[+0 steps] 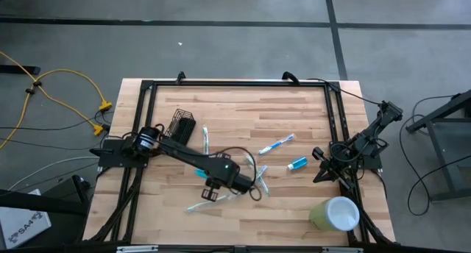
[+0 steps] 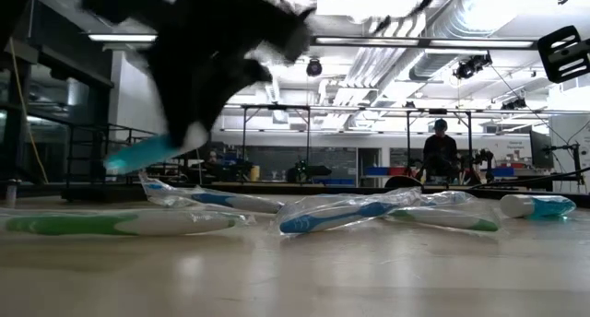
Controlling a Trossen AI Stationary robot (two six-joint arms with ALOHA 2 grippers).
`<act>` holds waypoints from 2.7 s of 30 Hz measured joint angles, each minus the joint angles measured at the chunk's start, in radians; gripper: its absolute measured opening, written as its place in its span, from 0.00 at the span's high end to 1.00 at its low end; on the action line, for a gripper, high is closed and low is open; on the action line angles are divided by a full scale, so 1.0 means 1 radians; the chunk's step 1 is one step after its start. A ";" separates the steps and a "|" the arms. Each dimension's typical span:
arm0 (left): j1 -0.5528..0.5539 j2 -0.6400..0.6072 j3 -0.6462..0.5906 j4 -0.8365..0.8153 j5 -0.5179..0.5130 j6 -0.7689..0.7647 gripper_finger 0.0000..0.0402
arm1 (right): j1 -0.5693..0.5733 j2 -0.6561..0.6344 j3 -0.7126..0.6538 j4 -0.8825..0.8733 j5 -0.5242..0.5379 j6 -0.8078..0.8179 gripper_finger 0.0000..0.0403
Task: Pick & Place toothbrushing station
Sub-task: Put the left blue mouthwash bottle into the black wire organizer
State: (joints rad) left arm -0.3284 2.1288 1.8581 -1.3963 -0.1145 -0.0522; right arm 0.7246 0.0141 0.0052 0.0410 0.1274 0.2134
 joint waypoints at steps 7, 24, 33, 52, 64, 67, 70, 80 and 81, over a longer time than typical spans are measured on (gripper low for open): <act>0.009 0.000 0.200 0.002 -0.121 -0.028 0.78 | 0.000 0.000 0.000 0.000 0.000 0.000 1.00; 0.019 -0.245 0.275 -0.004 -0.365 -0.146 0.78 | 0.000 0.000 0.000 0.000 0.000 0.000 1.00; 0.025 -0.347 0.271 -0.135 -0.589 -0.377 0.78 | 0.000 0.000 0.000 0.000 0.000 0.000 1.00; -0.132 -0.571 -0.159 -0.175 -0.976 -1.029 0.78 | 0.000 0.000 0.000 0.000 0.000 0.000 1.00; -0.177 -0.667 -0.460 -0.175 -1.118 -1.410 0.78 | 0.000 0.000 0.000 0.000 0.000 0.000 1.00; -0.178 -0.680 -0.524 -0.176 -1.149 -1.495 0.78 | 0.000 0.000 0.000 0.000 0.000 0.000 1.00; -0.176 -0.681 -0.569 -0.175 -1.181 -1.554 0.78 | 0.000 0.000 0.000 0.000 0.000 0.000 1.00; -0.147 -0.681 -0.689 -0.174 -1.205 -1.738 0.78 | 0.000 0.000 0.000 0.000 0.000 0.000 1.00; -0.144 -0.681 -0.702 -0.175 -1.205 -1.757 0.78 | 0.000 0.000 0.000 0.000 0.000 0.000 1.00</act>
State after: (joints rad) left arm -0.4720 1.4483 1.1557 -1.5709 -1.3190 -1.8094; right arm 0.7245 0.0143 0.0052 0.0406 0.1276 0.2134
